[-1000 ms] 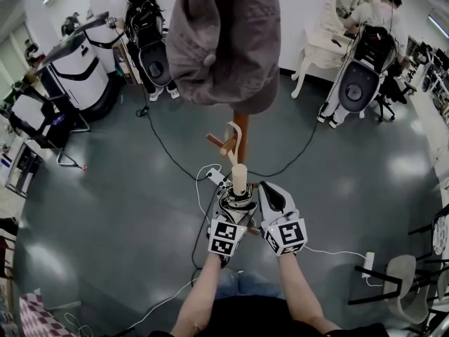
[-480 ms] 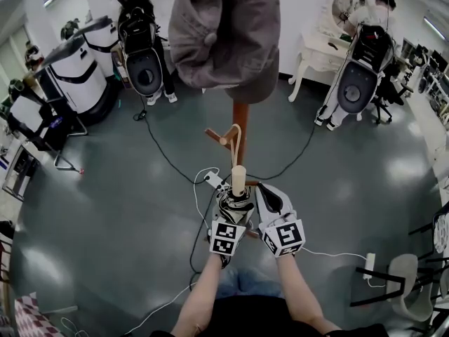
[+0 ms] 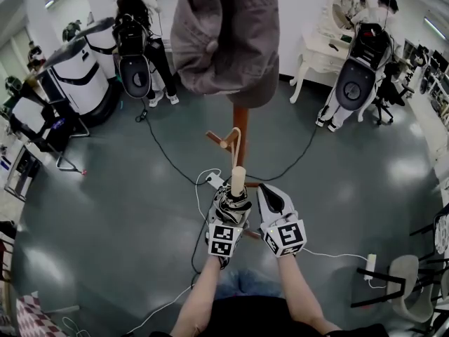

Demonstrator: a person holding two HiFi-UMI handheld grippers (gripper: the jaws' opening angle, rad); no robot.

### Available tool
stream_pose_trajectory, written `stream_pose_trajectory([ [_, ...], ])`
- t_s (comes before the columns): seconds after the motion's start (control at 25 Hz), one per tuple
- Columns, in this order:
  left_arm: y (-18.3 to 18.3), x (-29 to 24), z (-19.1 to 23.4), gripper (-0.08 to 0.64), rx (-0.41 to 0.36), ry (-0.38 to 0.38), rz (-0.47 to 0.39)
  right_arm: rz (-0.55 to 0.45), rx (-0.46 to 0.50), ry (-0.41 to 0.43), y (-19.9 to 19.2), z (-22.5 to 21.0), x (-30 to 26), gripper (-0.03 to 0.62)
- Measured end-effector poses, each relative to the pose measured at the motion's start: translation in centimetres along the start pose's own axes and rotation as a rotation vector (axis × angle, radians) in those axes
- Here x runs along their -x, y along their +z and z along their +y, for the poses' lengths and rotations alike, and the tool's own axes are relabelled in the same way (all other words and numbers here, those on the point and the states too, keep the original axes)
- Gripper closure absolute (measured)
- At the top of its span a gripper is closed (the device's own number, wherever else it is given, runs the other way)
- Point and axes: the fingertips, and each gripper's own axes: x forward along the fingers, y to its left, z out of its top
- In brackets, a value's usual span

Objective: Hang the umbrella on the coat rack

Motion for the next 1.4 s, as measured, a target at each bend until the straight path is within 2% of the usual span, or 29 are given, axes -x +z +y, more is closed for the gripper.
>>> stream_pose_trajectory([
  [0.2, -0.2, 1.6, 1.3, 0.209, 0.014, 0.062, 0.001, 0.009, -0.018, 0.004, 0.9, 0.0, 0.0, 0.6],
  [0.48, -0.1, 5.3, 1.5, 0.195, 0.036, 0.096, 0.053, 0.033, -0.036, 0.005, 2.5, 0.3, 0.2, 0.6],
  [0.68, 0.4, 8.1, 2.8, 0.221, 0.054, 0.145, 0.053, 0.034, -0.037, -0.008, 4.0, 0.3, 0.8, 0.6],
  [0.8, 3.6, 9.6, 3.6, 0.296, 0.038, 0.181, -0.011, 0.026, -0.028, -0.013, 5.0, 0.4, 1.3, 0.6],
  [1.04, 13.7, 12.2, 4.4, 0.439, -0.033, 0.24, -0.23, -0.016, -0.012, -0.013, 7.3, 0.6, 2.1, 0.6],
  [1.08, 15.1, 12.5, 4.3, 0.442, -0.045, 0.242, -0.256, -0.024, -0.014, -0.015, 7.7, 0.6, 2.2, 0.6],
  [1.2, 18.2, 12.9, 4.2, 0.48, -0.059, 0.243, -0.299, -0.044, -0.014, -0.012, 8.7, 0.7, 2.1, 0.6],
  [1.4, 20.7, 12.8, 3.5, 0.514, -0.095, 0.239, -0.33, -0.071, 0.003, -0.012, 10.2, 0.7, 2.6, 0.6],
])
